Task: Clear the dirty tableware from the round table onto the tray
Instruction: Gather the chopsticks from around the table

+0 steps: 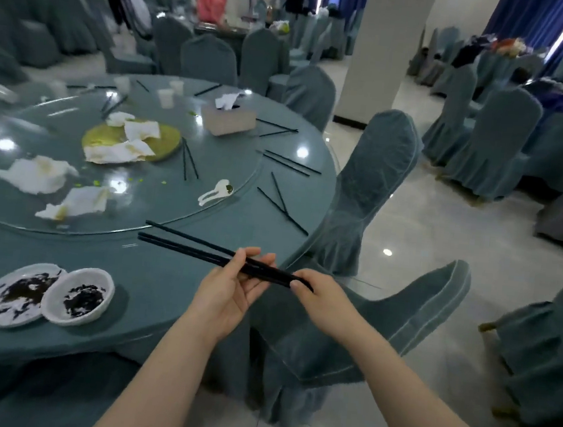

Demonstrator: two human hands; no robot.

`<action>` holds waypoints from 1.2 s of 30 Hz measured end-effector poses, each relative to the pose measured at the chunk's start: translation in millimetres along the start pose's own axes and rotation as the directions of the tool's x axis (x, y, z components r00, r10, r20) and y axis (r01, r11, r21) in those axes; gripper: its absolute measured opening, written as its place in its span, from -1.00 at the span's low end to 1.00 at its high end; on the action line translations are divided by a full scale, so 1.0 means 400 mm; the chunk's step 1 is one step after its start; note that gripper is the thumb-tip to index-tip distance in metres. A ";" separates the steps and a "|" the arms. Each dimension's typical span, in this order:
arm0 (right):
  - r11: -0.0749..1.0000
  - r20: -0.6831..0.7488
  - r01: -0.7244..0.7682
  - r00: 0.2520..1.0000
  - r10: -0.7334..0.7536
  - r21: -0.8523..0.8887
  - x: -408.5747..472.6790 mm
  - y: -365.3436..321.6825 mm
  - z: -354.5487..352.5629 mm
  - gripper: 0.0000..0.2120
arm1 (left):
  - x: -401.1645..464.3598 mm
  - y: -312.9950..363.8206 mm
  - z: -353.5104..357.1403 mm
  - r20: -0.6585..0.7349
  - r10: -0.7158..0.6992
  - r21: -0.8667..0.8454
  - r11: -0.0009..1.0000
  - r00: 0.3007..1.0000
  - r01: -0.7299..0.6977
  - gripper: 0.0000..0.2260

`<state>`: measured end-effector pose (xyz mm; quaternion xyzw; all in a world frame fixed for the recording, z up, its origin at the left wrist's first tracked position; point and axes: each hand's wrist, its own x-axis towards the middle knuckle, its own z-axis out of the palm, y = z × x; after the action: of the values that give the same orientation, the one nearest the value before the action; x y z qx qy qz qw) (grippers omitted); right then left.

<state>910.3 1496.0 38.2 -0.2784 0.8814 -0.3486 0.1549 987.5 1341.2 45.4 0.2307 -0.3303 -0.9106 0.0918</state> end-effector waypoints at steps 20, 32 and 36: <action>0.952 0.183 -0.068 0.983 0.013 0.297 0.615 -0.082 0.093 -0.85 | 0.405 0.310 -0.188 -0.254 0.175 -0.079 0.976 0.951 -0.201 -0.77; 0.954 0.198 -0.094 0.980 0.037 0.285 0.899 -0.145 0.218 -0.87 | 0.513 0.469 -0.322 -0.386 0.167 -0.106 0.969 0.907 -0.224 -0.79; 0.958 0.273 -0.087 0.962 0.009 0.273 1.009 -0.179 0.279 -0.89 | 0.535 0.504 -0.368 -0.460 0.170 -0.090 0.967 0.871 -0.237 -0.80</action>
<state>668.2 1152.3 -22.8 -0.2765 0.8000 -0.4258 0.3197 873.5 1036.2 -1.3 0.3912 -0.2562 -0.8393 0.2774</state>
